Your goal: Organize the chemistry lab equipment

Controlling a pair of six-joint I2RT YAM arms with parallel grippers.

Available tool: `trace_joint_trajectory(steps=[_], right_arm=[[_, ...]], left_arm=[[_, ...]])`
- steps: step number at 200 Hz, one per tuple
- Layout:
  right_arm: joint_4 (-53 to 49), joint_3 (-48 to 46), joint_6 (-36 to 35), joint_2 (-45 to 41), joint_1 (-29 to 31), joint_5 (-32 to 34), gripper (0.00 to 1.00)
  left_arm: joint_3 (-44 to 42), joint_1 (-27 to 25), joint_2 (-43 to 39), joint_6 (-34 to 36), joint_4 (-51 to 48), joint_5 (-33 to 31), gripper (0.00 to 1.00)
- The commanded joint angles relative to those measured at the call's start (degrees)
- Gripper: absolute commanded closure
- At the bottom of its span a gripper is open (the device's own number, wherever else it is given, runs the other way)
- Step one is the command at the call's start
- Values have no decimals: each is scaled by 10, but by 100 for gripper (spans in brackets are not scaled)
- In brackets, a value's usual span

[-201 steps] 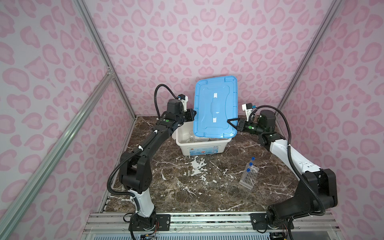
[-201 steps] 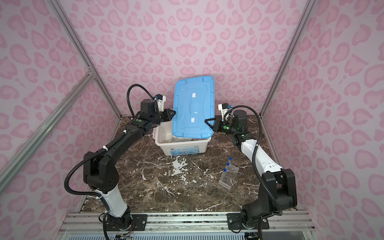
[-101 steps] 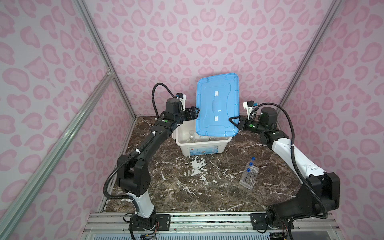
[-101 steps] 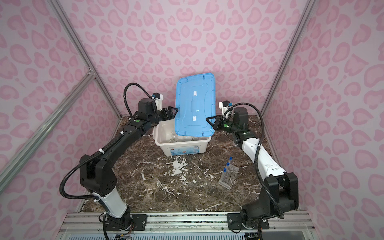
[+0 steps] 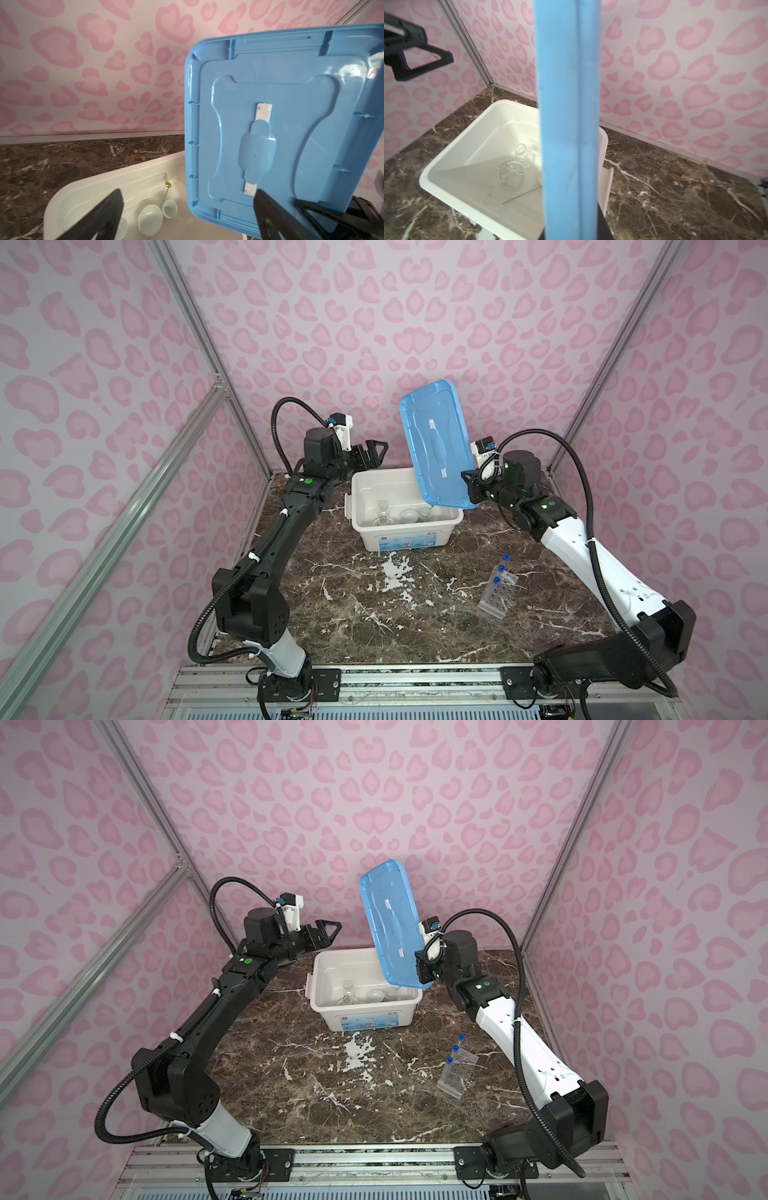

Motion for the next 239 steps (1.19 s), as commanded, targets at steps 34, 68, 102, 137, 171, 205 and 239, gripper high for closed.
trace_joint_trajectory(steps=[34, 68, 102, 137, 171, 205, 239], right_arm=[[109, -27, -184, -19, 72, 204, 94], [173, -61, -285, -24, 111, 268, 94], [252, -98, -405, -13, 147, 327, 94], [315, -126, -487, -1, 166, 348, 94], [375, -145, -535, 15, 177, 379, 94], [407, -163, -568, 28, 186, 379, 95], [444, -176, -592, 44, 189, 390, 95]], left_arm=[[14, 38, -4, -145, 128, 148, 2], [13, 58, -11, -225, 189, 172, 2], [2, 79, -1, -332, 281, 203, 2], [-2, 82, 18, -381, 303, 220, 2], [-21, 82, 20, -383, 283, 230, 2], [-56, 83, 18, -386, 278, 242, 1], [-95, 83, 9, -382, 270, 254, 6]])
